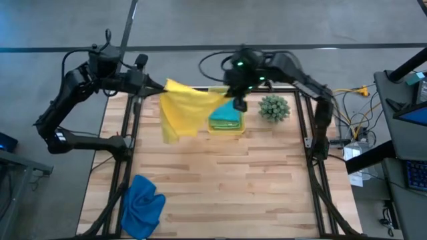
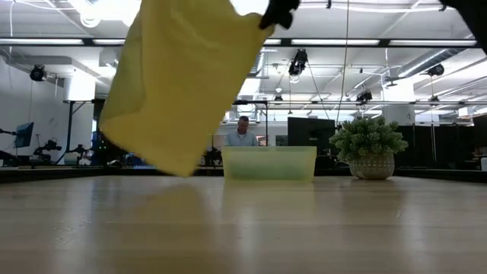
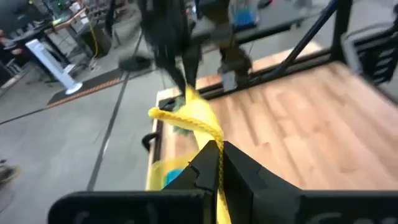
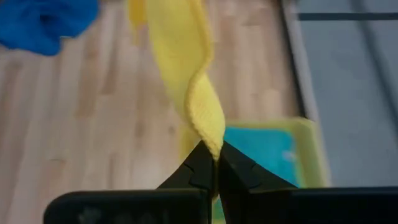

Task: Fold microfiber towels
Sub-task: Fold the yellow microfiber cloth

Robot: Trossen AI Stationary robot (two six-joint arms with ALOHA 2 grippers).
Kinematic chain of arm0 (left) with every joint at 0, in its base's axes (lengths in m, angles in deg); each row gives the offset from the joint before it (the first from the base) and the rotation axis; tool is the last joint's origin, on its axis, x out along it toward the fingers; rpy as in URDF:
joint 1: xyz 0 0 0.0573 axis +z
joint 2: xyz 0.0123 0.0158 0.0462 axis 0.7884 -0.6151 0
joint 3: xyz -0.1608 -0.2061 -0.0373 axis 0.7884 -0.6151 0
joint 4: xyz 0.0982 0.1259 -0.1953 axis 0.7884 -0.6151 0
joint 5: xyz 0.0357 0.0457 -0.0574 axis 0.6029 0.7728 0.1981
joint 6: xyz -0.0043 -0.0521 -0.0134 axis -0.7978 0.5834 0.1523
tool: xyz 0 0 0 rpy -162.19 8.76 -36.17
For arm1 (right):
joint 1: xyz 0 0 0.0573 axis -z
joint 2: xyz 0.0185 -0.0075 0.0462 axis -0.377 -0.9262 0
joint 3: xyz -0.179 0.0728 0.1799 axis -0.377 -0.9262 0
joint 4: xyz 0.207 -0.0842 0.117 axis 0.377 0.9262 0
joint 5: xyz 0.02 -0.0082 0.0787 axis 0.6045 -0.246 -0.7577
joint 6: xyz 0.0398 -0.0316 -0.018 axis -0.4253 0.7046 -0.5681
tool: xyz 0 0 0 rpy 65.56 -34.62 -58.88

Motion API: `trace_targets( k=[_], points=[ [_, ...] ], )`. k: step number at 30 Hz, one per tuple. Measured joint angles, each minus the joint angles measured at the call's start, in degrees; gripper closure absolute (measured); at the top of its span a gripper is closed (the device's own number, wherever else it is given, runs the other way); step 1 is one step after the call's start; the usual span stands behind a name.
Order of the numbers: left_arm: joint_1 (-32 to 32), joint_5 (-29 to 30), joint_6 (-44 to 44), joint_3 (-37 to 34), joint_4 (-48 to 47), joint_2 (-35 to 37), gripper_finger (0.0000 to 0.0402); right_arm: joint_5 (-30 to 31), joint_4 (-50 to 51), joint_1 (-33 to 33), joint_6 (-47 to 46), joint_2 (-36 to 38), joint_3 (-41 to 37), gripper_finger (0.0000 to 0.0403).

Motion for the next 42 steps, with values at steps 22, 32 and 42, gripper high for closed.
trace_targets(
  k=[22, 32, 42],
  points=[
    [-1.6, 12.9, -8.4, -1.5, 23.6, -12.1, 0.0402, 26.7, 7.7, 0.1, -2.9, 14.8, 0.0, 0.0394],
    [-0.3, 30.4, -23.0, -1.7, 35.5, -23.0, 0.0402, 45.2, 0.7, 1.1, 6.5, 16.1, 0.0, 0.0394],
    [3.5, 33.6, -18.3, -1.6, 39.5, -28.5, 0.0402, 36.2, -5.5, 6.4, 1.5, 14.5, -3.0, 0.0394]
  ],
)
